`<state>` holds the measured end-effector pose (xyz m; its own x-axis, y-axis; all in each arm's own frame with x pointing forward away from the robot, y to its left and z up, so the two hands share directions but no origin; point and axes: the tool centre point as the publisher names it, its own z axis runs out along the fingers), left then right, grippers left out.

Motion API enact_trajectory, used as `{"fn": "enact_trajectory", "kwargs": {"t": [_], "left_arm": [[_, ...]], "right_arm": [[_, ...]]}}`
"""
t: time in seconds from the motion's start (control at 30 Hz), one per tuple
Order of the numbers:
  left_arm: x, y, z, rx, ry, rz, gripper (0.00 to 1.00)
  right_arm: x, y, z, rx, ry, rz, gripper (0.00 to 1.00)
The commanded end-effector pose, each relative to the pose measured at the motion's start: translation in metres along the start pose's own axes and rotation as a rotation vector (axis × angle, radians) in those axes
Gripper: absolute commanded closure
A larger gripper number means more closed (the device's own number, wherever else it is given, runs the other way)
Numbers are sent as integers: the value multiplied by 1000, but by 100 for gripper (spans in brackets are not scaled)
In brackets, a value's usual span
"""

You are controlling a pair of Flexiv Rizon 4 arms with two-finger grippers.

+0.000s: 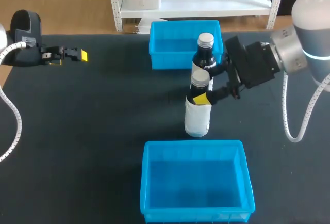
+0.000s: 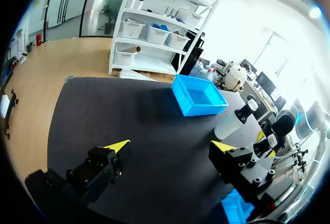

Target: Pick up the bottle, and place it in the far bin if it is heavy, or in the near bin if it is light.

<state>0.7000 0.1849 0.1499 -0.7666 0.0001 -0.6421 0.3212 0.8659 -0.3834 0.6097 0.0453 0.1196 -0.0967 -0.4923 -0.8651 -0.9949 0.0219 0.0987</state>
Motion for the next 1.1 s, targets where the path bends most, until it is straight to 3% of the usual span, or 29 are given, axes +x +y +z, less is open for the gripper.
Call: {"fn": "enact_trajectory", "kwargs": {"t": [0.03, 0.3, 0.53, 1.1], "left_arm": [[0, 0, 0, 0, 0, 0, 0], [0, 0, 0, 0, 0, 0, 0], [0, 0, 0, 0, 0, 0, 0], [0, 0, 0, 0, 0, 0, 0]], "right_arm": [[0, 2, -1, 3, -3, -1, 54], [1, 2, 0, 1, -3, 0, 58], [-4, 2, -1, 6, 0, -8, 100], [-55, -4, -32, 38, 18, -48, 100]]}}
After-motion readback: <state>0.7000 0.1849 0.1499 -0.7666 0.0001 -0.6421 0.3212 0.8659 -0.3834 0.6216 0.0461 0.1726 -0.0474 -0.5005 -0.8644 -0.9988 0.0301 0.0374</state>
